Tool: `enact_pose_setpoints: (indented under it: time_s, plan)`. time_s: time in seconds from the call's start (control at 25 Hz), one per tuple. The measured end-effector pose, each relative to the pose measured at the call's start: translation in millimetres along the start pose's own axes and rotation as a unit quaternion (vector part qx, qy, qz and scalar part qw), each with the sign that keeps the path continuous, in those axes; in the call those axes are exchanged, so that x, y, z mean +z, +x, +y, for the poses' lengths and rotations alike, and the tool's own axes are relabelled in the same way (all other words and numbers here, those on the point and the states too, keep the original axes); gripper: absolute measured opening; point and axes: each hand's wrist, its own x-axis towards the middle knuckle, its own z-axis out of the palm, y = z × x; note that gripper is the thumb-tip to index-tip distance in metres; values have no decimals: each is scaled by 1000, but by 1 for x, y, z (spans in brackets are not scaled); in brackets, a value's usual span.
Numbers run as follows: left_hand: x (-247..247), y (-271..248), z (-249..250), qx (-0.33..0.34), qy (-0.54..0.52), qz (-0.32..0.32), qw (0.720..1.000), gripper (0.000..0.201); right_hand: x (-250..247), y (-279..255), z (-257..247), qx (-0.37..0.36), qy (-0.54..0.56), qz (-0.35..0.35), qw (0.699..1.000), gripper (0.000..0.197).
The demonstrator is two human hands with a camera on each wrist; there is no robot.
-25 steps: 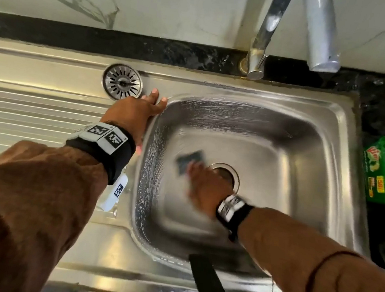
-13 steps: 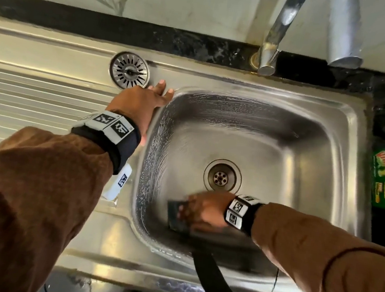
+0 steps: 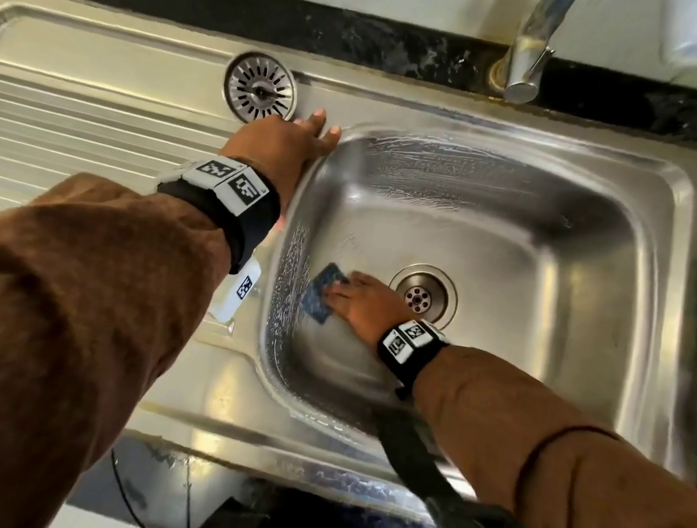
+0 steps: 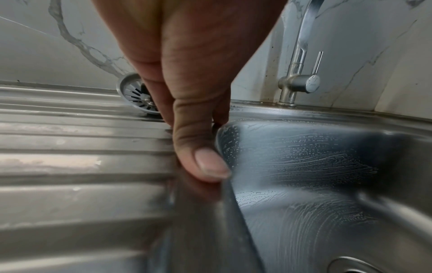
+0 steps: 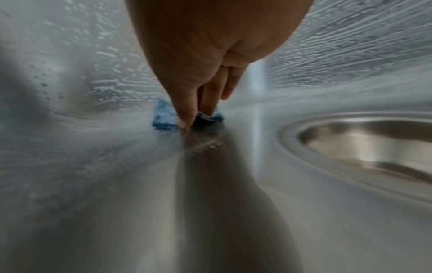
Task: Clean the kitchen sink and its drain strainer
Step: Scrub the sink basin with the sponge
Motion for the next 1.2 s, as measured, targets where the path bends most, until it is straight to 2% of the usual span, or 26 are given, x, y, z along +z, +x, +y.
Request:
enact_pose_setpoints:
  time_s: [0.08,0.2,0.28,0.36,0.44,0.56,0.68,0.72,0.84,0.92,1.0,1.04,1.12,1.2]
  plan:
    - [-5,-3,3,-6,4,-23,1000,128,-14,20,-18,19,33,-16,999,15]
    - [-8,-4,4,-10,8,-38,999,135,-13,23,-38,47,-4,-38,998,27]
    - [-8,-4,4,-2,34,-42,999,137,-11,10,-42,55,37,-103,992,26]
    - [-9,-5,5,3,46,-36,998,128,-17,-3,-50,75,121,-177,974,32]
    - [-9,-3,7,4,54,-26,998,119,-37,-6,-58,103,175,-213,956,27]
    - [-6,-1,6,6,61,-14,998,112,-78,-10,-76,116,208,-230,944,31]
    - [-2,1,2,-3,43,-5,999,107,-107,-41,-95,145,186,-262,936,35]
    - [-2,1,2,-7,35,1,999,106,-110,-60,-97,167,166,-278,931,36]
    - [1,7,-1,5,46,-5,999,109,-103,-131,-81,310,111,-334,883,32]
    - [2,8,-4,28,74,-11,997,124,-88,-159,-75,386,145,-306,858,29]
    - [2,12,-5,52,86,0,995,132,-67,-159,-91,407,241,-218,854,24]
    - [3,13,-7,60,81,1,995,134,-57,-150,-106,384,247,-153,876,24]
    - [3,15,-12,62,61,-5,996,134,-54,-137,-140,329,247,-89,907,41]
    - [3,16,-14,66,52,1,996,127,-73,-158,-148,330,252,-57,908,54]
